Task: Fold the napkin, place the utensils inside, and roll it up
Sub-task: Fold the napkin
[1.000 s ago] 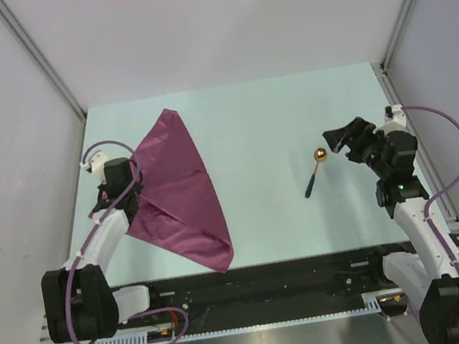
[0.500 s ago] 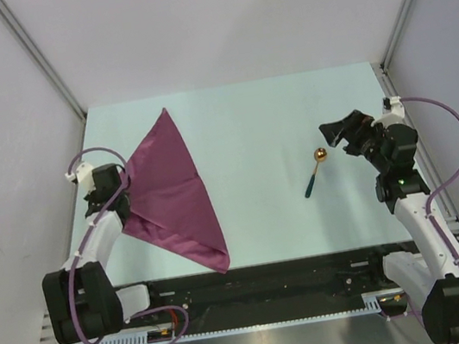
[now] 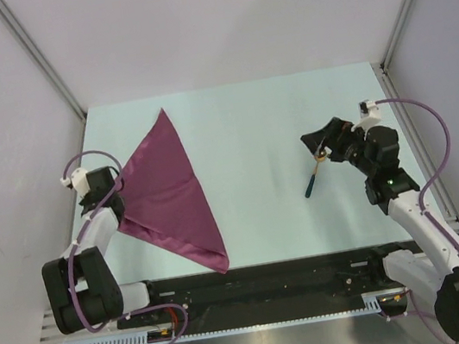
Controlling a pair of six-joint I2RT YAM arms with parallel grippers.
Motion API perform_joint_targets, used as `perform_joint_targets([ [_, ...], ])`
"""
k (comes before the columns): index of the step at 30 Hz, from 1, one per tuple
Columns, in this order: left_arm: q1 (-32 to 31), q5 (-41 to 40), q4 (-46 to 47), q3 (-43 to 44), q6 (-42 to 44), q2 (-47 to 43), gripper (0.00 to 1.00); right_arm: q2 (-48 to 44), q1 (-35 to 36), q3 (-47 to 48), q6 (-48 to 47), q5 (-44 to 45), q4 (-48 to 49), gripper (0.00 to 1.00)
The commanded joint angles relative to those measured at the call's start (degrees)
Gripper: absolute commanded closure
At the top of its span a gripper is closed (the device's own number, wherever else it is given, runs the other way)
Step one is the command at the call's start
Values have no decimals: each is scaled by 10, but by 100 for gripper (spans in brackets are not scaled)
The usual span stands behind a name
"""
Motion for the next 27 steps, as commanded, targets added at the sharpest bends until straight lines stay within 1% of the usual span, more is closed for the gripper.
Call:
perform_joint_targets([
  [1, 18, 3, 14, 14, 13, 3, 98, 14, 39, 3, -9, 23, 13, 2],
  [6, 43, 17, 13, 17, 11, -9, 98, 33, 79, 7, -10, 31, 15, 2],
  [9, 57, 36, 16, 23, 19, -10, 98, 41, 90, 8, -12, 37, 16, 2],
  [17, 94, 78, 16, 41, 28, 8, 96, 60, 115, 30, -25, 44, -11, 2],
  [22, 109, 105, 18, 48, 27, 28, 94, 58, 136, 39, -28, 69, -19, 2],
  [25, 109, 112, 23, 45, 24, 42, 91, 59, 150, 38, -26, 79, -22, 2],
  [27, 109, 110, 19, 50, 23, 52, 84, 58, 160, 38, -26, 86, -24, 2],
])
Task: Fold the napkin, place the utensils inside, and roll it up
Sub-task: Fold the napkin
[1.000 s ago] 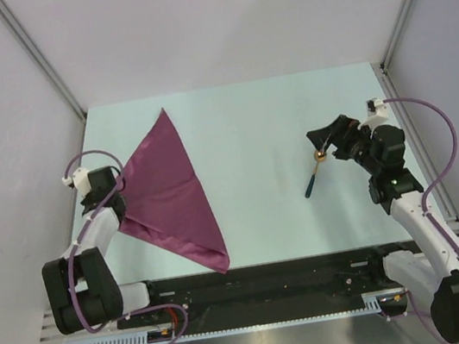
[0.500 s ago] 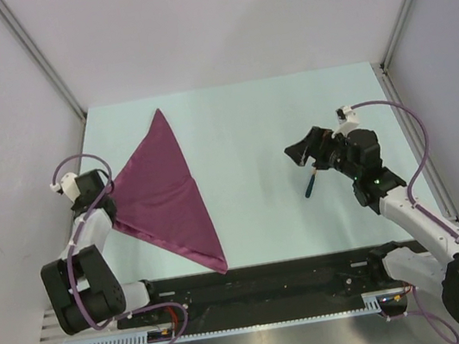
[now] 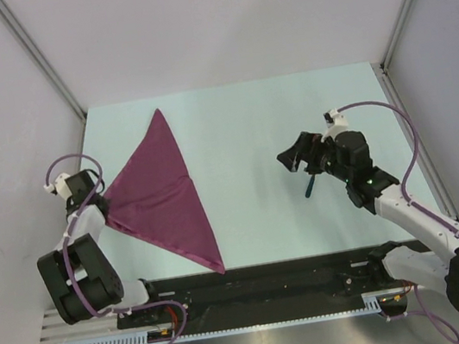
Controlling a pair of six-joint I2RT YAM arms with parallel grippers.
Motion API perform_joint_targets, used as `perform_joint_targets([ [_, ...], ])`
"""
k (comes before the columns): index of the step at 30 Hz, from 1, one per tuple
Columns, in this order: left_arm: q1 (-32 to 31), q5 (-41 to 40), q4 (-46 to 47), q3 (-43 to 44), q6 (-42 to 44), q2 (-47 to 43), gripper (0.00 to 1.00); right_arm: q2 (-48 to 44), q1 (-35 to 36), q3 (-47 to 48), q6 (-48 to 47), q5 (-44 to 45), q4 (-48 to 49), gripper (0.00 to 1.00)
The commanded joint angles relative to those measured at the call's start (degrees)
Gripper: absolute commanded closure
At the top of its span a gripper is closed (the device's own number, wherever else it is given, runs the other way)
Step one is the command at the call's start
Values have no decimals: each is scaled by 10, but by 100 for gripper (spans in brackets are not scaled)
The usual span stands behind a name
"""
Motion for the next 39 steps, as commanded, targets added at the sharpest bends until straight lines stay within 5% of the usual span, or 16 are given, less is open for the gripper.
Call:
perform_joint_targets([
  [1, 4, 15, 7, 27, 6, 23, 77, -3, 20, 24, -8, 28, -2, 2],
  [3, 5, 10, 5, 28, 4, 25, 63, -3, 29, 24, -10, 33, -4, 2],
  [4, 5, 7, 3, 28, 4, 21, 42, -3, 32, 24, -14, 35, -4, 2],
  [5, 5, 5, -1, 28, -2, 20, 33, 0, 35, 23, -15, 38, -6, 2],
  [7, 6, -4, -5, 27, -8, 13, 20, 7, 44, 23, -19, 41, -6, 2],
  [10, 5, -11, -13, 24, -15, -13, 15, 19, 62, 23, -21, 46, -3, 2],
  [11, 5, -13, -17, 23, -18, -30, 1, 30, 70, 24, -22, 49, -3, 2],
  [17, -5, 22, -24, 18, -38, -111, 0, 97, 157, 25, -16, 49, 9, 4],
  [24, -117, 162, -68, 107, -7, -147, 0, 241, 266, 35, 27, -66, 84, 19],
  [30, -195, 226, -58, 174, 23, -95, 5, 348, 341, 47, 84, -126, 200, 30],
  [35, -267, 247, -39, 215, 4, 32, 5, 413, 353, 52, 138, -150, 277, 33],
  [39, -293, 266, -11, 246, -9, 122, 5, 446, 351, 74, 137, -146, 262, 39],
])
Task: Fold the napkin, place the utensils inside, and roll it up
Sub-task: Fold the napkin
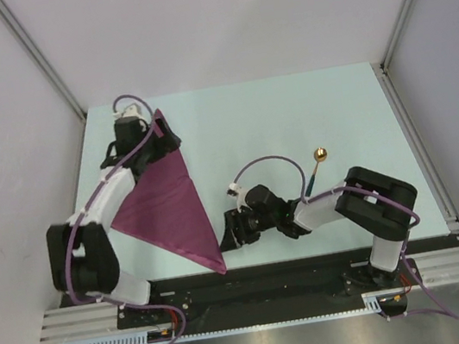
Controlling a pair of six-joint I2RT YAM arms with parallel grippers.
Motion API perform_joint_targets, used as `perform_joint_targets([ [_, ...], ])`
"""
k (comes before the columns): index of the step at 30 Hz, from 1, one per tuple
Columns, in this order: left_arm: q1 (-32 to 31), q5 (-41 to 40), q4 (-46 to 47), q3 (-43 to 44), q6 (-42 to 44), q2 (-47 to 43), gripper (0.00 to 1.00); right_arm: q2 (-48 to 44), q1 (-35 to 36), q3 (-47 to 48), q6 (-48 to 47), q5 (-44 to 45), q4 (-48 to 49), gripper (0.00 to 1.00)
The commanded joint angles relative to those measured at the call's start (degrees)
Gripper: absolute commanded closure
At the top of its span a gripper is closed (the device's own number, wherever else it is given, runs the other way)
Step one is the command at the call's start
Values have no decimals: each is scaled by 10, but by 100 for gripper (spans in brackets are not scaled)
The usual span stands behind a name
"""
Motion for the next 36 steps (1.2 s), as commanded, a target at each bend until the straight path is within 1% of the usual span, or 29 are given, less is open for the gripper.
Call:
perform_joint_targets([
  [1, -18, 42, 38, 35, -21, 81, 5, 31, 0, 41, 22, -15, 43, 41],
  [3, -18, 51, 38, 60, -29, 136, 5, 52, -1, 54, 23, -23, 44, 45],
  [5, -17, 44, 36, 83, -30, 169, 5, 67, -1, 61, 25, -35, 39, 50],
  [6, -17, 42, 34, 89, -35, 196, 5, 72, -1, 70, 25, -37, 33, 50],
  [12, -5, 46, 69, 107, -60, 245, 4, 103, -6, 96, 26, -58, 1, 53],
  [16, 5, 55, 66, 134, -65, 294, 5, 128, -7, 126, 25, -81, -33, 60],
  [18, 8, 50, 61, 148, -63, 307, 7, 136, -7, 131, 27, -84, -44, 64],
  [19, 9, 49, 56, 153, -62, 317, 8, 138, -7, 133, 27, -85, -56, 67],
  [20, 11, 47, 50, 162, -61, 322, 12, 139, -8, 136, 27, -87, -63, 68],
  [21, 11, 41, 47, 166, -58, 325, 12, 139, -7, 137, 28, -89, -68, 69],
  [22, 11, 37, 46, 169, -56, 329, 14, 137, -8, 138, 27, -89, -77, 75],
  [23, 12, 35, 42, 173, -54, 336, 21, 136, -7, 138, 26, -90, -83, 78],
  [24, 12, 35, 40, 175, -55, 338, 23, 135, -8, 140, 25, -93, -88, 80],
  [25, 12, 32, 39, 177, -54, 343, 24, 136, -7, 141, 22, -95, -97, 84],
  [27, 12, 28, 31, 186, -52, 351, 25, 137, -7, 144, 23, -103, -104, 85],
  [28, 12, 26, 30, 188, -50, 353, 25, 138, -5, 145, 24, -106, -110, 89],
  [36, 14, 22, 32, 188, -51, 365, 26, 135, 0, 149, 23, -116, -125, 90],
])
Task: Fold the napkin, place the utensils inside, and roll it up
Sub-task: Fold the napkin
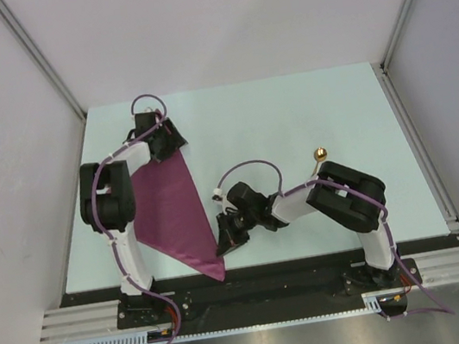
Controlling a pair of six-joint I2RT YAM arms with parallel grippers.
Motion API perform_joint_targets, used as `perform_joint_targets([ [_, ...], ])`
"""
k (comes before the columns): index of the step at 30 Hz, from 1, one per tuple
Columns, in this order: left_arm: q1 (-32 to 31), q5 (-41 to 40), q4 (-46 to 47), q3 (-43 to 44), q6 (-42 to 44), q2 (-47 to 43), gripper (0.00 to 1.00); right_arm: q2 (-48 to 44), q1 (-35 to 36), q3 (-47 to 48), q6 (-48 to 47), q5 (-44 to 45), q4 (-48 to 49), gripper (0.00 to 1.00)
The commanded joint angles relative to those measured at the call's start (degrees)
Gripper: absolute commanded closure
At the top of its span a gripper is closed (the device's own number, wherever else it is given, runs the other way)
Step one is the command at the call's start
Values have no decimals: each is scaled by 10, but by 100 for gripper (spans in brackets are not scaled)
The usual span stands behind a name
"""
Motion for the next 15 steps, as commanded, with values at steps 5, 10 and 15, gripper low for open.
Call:
perform_joint_targets([
  [5, 2, -6, 6, 6, 7, 1, 25, 3, 6, 11, -3, -18, -24, 83],
  [10, -10, -59, 26, -36, 36, -108, 12, -41, -6, 1, -13, -10, -12, 49],
  [15, -1, -188, 11, -187, 39, -323, 5, -103, -61, -16, -28, -10, -25, 36],
])
